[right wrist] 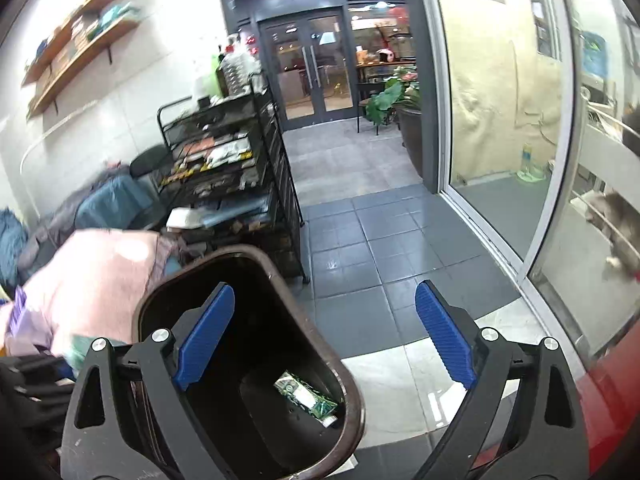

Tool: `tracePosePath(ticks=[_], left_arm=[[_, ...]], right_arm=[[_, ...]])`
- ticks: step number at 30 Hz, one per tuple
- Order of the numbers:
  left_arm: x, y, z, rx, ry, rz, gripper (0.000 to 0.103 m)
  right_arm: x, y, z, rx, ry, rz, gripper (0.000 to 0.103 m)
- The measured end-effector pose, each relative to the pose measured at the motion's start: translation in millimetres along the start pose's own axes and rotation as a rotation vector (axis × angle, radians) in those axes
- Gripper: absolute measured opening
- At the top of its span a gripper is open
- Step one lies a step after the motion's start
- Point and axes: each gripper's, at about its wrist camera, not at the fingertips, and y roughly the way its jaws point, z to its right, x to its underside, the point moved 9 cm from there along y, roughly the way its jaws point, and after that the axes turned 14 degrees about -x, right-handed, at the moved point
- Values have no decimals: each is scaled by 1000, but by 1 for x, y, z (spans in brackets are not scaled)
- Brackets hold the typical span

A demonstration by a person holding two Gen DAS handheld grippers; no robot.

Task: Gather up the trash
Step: 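Carry both items to the black bin and release them inside, then move both open tools back toward the trash on the bed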

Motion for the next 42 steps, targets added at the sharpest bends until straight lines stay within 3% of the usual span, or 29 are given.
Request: tracePosePath(ticks=[7, 10, 12, 15, 18, 27, 33, 42], left_arm=[[3, 22, 10, -25, 41, -49, 34], [5, 28, 10, -49, 48, -74, 45], [4, 29, 10, -57, 48, -74, 67], [4, 29, 12, -68, 71, -63, 79], [3, 29, 14, -88, 96, -46, 84], [-4, 9, 13, -65, 102, 1, 93], [-5, -17, 1, -110, 97, 75, 95], [12, -63, -31, -105, 7, 181, 96]], right_arm=[[-5, -10, 3, -12, -14, 12, 92], [-5, -13, 2, -24, -23, 6, 93], [-4, -13, 0, -34, -22, 4, 94], [-3, -12, -3, -45, -22, -1, 95], [-4, -15, -5, -51, -21, 5, 97], [-7, -14, -7, -85, -10, 18, 98], [-8, -13, -18, -100, -35, 12, 98], [0, -9, -49, -163, -93, -23, 97]])
